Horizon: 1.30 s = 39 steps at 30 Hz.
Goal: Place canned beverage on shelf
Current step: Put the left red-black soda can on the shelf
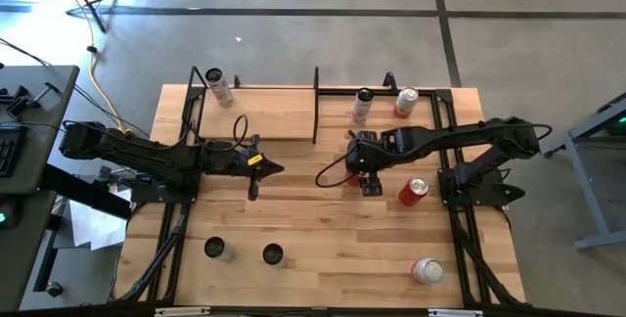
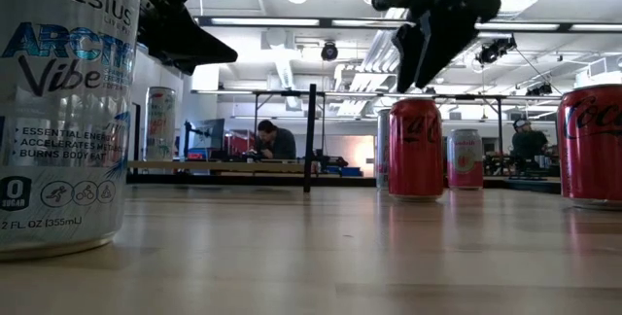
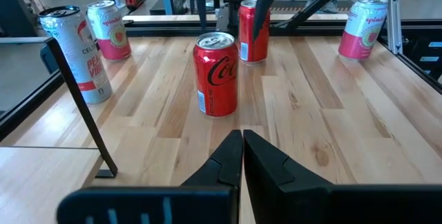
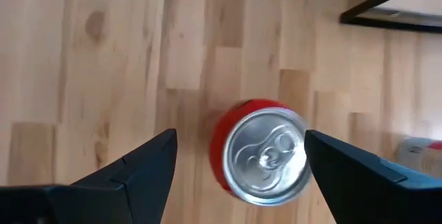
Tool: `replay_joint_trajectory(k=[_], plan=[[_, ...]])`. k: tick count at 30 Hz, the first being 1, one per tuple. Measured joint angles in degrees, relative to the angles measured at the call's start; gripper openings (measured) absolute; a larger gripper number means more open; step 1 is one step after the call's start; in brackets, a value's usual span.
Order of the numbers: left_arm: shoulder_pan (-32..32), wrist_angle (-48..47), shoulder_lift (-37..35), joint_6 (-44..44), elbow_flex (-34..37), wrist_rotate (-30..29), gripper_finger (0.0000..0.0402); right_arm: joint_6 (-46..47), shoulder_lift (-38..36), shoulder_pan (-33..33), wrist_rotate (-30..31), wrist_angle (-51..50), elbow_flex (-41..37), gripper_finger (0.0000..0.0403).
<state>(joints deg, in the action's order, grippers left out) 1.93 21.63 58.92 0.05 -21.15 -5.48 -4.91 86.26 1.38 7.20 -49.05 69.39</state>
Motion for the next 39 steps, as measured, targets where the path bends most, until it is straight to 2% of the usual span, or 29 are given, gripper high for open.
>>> replay_joint_trajectory(k=[3, 8, 21, 27, 32, 39], plan=[[0.0, 0.0, 0.0, 0.0, 0.0, 0.0, 0.0005, 2.6, 0.0, -0.4, 1.9, -0.8, 0.4, 0.0303], [0.0, 0.0, 0.0, -0.6, 0.0, 0.0, 0.0005, 4.6, 0.9, -3.2, -1.9, -1.8, 0.0, 0.0303], [0.0, -0.9, 0.0, -0.9, 0.0, 0.3, 0.0005, -2.0, 5.4, -3.6, -2.9, -1.5, 0.2, 0.0302], [0.0, -2.1, 0.0, -1.4, 0.0, 0.3, 0.0005, -0.8, 5.4, -3.7, -3.1, -2.2, 0.2, 0.0261], [0.0, -2.8, -1.1, -1.6, 0.0, 0.3, 0.0005, 0.2, 5.4, -3.7, -3.2, -1.0, 0.2, 0.0260], [0.0, -6.3, -5.1, -1.5, 0.0, 0.2, 0.0005, 2.1, 7.4, -3.7, -4.8, -0.2, 6.6, 0.0260]])
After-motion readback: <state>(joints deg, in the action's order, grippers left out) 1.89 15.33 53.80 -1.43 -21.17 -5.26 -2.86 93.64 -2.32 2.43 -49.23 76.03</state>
